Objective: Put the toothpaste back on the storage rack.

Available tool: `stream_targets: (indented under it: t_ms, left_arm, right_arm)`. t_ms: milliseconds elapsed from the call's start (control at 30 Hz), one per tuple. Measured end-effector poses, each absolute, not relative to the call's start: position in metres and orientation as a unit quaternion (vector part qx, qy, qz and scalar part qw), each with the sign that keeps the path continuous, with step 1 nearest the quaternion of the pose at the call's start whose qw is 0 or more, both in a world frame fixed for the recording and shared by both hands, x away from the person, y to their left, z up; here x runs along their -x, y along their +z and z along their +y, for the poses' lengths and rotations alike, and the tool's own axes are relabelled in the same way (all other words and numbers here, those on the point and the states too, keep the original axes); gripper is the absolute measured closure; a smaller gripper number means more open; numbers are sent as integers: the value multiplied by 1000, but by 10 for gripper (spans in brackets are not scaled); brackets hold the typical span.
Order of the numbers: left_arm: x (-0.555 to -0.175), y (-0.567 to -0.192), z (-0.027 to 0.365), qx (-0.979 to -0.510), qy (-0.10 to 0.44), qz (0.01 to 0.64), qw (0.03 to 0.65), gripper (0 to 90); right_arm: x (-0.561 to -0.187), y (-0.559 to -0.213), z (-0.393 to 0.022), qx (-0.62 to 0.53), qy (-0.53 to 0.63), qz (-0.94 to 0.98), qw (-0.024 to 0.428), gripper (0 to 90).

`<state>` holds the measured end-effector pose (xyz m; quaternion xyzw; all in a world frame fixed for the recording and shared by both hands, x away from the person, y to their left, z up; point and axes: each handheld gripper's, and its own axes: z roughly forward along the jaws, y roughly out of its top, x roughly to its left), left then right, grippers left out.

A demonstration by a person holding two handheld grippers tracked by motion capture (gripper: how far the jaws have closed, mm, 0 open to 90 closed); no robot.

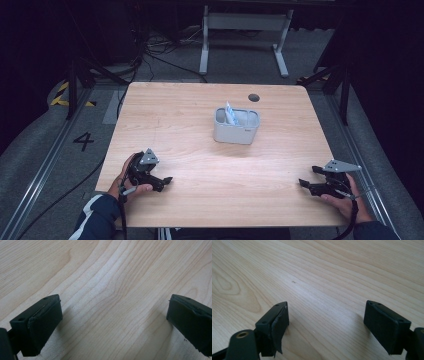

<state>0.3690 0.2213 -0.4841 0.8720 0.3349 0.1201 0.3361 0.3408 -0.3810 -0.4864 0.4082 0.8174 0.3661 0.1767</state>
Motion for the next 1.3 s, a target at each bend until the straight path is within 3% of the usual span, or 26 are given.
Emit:
stream_targets:
  t_ms: [1300]
  left_arm:
    - [-369, -484, 222, -873, 122, 334, 335, 4]
  right_arm:
    - [-343, -487, -381, -406, 365, 819, 175, 182]
